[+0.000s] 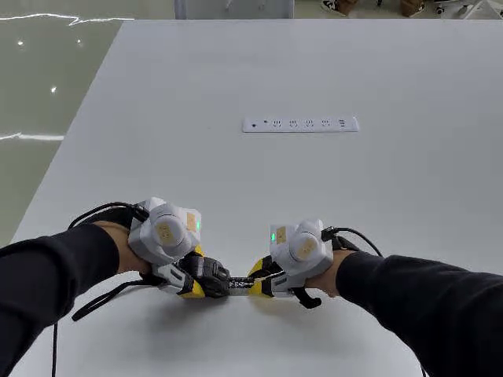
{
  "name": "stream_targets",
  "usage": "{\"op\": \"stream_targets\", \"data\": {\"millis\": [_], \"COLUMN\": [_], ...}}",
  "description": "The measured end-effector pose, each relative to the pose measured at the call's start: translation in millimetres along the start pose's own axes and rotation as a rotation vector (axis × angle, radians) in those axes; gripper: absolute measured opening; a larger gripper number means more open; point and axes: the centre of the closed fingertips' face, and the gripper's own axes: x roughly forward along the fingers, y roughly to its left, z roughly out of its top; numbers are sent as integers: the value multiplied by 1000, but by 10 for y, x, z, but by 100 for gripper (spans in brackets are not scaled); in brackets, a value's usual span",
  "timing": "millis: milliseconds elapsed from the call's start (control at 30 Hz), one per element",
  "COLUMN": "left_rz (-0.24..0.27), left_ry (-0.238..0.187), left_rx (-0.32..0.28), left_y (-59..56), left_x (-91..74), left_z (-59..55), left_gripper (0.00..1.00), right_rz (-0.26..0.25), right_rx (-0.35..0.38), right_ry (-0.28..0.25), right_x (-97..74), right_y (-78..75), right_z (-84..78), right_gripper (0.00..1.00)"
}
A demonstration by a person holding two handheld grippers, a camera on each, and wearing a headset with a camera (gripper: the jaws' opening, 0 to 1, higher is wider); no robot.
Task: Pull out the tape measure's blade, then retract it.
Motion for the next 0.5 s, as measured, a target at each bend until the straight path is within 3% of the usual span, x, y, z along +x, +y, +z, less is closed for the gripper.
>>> {"op": "stream_targets", "data": {"millis": [500], "left_rz": [2], "left_ry": [2], "left_rx": [-1], "left_y": [0], "left_x": [1], "left_z": [2], "left_gripper": [32], "right_rz": [-2], "right_rx": [-8], "right_ry": [27], "right_x": [-123], "right_y": [-9], "right_z": [-110], "right_gripper": [10]}}
